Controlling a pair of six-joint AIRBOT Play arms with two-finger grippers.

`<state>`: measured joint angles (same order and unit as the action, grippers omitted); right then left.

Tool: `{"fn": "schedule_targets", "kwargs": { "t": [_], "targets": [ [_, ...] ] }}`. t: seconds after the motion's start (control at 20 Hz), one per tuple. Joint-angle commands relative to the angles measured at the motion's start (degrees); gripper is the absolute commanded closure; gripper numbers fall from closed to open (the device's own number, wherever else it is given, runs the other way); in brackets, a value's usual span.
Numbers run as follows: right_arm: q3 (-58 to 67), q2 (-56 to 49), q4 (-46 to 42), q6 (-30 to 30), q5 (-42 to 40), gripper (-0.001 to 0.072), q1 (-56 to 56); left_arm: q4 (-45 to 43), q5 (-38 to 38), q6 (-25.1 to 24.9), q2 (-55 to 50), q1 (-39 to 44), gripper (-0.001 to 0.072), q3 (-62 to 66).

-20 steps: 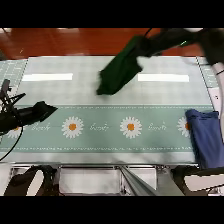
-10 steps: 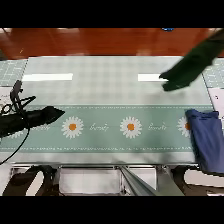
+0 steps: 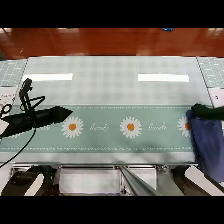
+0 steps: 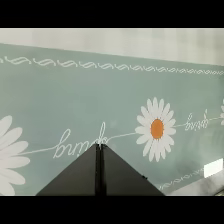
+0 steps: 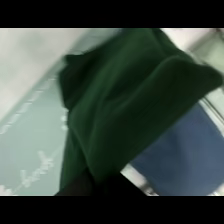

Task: Fold the shirts.

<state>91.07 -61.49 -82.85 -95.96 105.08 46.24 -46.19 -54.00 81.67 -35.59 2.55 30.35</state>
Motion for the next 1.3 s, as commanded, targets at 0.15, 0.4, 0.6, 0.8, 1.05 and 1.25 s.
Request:
{"fn": "schedule_targets", "kwargs": {
  "t": [0.15,0.4,0.6,0.8,1.05,1.25],
  "targets": [
    [-21.8,13.0,-9.7,4.1,1.4,0.069,10.9,-0.1,4.5,-0.2,-5.2,0.7,0.0687,0.0],
    [-23.6,11.7,-9.7,4.6,1.3,0.0301,10.9,-0.1,3.7,-5.0,-12.5,0.5,0.0687,0.0],
    [-15.4,3.6,9.6,1.0,-1.6,0.0496,8.7,-0.1,3.4,-5.2,-15.0,-4.3,0.0687,4.3],
    [-11.9,-2.5,40.1,10.6,-25.9,0.0692,-12.0,-0.1,3.3,-5.6,-19.4,-4.9,0.0688,20.7],
    [-11.8,-13.4,-4.7,3.8,-31.1,0.0692,-51.1,-27.2,-9.2,9.8,-30.0,2.4,0.0687,37.2],
    [-11.8,-18.0,-15.2,0.2,-25.2,0.0692,-54.9,-28.9,-14.0,8.4,-30.9,2.0,0.0687,36.5]
  ]
}}
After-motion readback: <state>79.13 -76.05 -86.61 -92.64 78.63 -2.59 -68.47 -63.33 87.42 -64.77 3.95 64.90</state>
